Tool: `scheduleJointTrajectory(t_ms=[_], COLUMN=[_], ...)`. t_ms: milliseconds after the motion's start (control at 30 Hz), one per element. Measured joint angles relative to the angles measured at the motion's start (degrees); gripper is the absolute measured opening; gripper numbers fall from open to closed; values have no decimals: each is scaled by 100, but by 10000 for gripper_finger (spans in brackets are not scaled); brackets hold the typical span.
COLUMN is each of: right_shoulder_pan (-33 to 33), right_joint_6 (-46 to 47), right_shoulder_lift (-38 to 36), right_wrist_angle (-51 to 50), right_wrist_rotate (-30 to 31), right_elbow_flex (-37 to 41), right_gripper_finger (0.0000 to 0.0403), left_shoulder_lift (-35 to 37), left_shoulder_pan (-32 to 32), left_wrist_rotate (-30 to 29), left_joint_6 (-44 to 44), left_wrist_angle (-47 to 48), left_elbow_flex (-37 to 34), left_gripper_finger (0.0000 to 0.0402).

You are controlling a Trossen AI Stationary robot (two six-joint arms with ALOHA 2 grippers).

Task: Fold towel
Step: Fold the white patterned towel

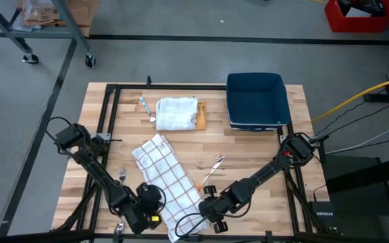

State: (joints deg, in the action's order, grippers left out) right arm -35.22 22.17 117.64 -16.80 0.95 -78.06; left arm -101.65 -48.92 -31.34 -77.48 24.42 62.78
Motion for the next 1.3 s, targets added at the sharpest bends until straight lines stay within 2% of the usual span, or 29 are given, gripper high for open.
scheduleJointTrajectory(t_ms=[200, 467, 633, 833, 1133, 1300], right_shoulder_pan=[0, 0, 4, 12, 121, 180], right_joint_6=[0, 19, 41, 41, -719, -935], right_shoulder_lift=[0, 0, 0, 0, 0, 0], right_wrist_angle=[379, 490, 695, 803, 830, 841], right_wrist_rotate=[162, 162, 218, 572, 757, 747], right_elbow_flex=[0, 0, 0, 0, 0, 0], right_gripper_finger=[127, 127, 127, 127, 127, 127], left_shoulder_lift=[-299, -611, -614, -632, -82, 153], left_shoulder_pan=[178, 560, 821, 1084, 950, 777], left_wrist_rotate=[-1, -37, -62, -28, -184, 252], left_joint_6=[-355, -353, 1, 279, 487, 796], left_wrist_angle=[576, 1093, 2132, 3286, 3023, 2324], left_elbow_flex=[0, 9, 11, -12, 334, 531], left_gripper_finger=[4, 3, 4, 2, 3, 3])
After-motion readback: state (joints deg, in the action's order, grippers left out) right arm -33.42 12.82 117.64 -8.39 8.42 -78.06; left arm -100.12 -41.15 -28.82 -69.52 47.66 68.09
